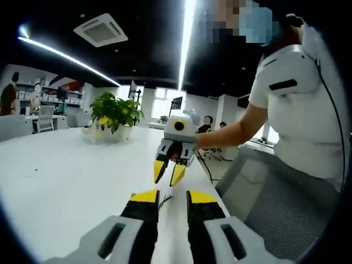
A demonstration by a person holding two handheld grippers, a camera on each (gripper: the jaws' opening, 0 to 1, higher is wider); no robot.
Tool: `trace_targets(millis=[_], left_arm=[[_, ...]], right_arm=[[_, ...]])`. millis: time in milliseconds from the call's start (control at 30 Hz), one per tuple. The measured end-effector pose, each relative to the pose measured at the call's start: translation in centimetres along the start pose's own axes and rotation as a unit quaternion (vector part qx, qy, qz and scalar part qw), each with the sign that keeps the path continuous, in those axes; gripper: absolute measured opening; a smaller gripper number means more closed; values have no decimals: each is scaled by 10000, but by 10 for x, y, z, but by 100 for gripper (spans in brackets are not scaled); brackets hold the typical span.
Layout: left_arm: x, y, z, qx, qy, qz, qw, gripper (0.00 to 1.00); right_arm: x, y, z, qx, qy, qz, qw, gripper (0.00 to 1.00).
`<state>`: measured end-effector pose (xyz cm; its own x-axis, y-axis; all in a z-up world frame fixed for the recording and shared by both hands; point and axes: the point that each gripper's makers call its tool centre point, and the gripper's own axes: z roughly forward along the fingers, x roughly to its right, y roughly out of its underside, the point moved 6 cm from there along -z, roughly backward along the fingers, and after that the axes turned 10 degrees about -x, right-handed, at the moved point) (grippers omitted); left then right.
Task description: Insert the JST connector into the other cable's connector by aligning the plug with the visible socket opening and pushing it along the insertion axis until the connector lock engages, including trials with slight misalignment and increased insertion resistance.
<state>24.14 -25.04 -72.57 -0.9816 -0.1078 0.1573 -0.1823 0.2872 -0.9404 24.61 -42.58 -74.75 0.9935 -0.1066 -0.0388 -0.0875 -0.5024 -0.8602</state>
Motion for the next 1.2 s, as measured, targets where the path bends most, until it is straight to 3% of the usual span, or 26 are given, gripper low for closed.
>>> trace_targets(millis=[300, 567, 1200], left_arm=[[15, 10, 4, -94, -32, 178, 9998, 12], [8, 31, 15, -383, -25, 12, 9993, 13], [-12, 41, 40, -1038, 87, 321, 9940, 11]], right_arm=[[-15, 3, 2, -63, -49, 75, 9999, 13], [-16, 10, 13, -49, -109, 130, 9998, 13], [0, 30, 28, -356, -128, 152, 9992, 12]])
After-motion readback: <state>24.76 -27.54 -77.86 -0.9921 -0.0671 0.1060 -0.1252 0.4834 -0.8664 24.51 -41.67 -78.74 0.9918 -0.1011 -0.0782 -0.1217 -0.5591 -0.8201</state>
